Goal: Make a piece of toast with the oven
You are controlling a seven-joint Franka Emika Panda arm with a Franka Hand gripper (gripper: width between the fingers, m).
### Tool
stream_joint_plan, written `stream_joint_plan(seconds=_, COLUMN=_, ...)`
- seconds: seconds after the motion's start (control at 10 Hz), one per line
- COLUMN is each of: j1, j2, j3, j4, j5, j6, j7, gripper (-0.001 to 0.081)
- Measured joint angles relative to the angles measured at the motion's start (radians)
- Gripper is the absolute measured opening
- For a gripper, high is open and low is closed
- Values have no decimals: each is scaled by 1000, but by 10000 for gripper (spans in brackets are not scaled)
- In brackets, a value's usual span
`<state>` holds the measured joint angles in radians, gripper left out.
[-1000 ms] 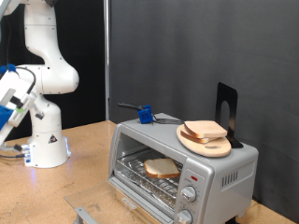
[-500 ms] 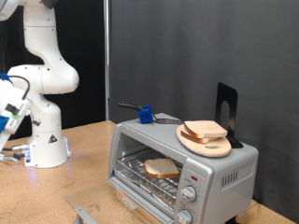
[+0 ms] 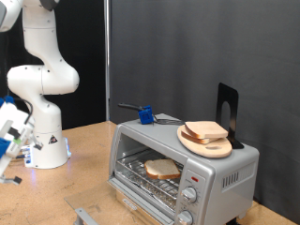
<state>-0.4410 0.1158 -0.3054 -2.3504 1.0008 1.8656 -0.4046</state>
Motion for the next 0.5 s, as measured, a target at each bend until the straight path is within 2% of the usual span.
stream_joint_plan(seconds=0.3, j1=21, j2=84, j3=57, j4=-23, j5=38, j6=80, j7=-69, gripper=808)
stream_joint_plan(seconds=0.5, j1=41, j2=127, j3=95, j4=-58, j5=71, j6=158, j7=-113, gripper=808)
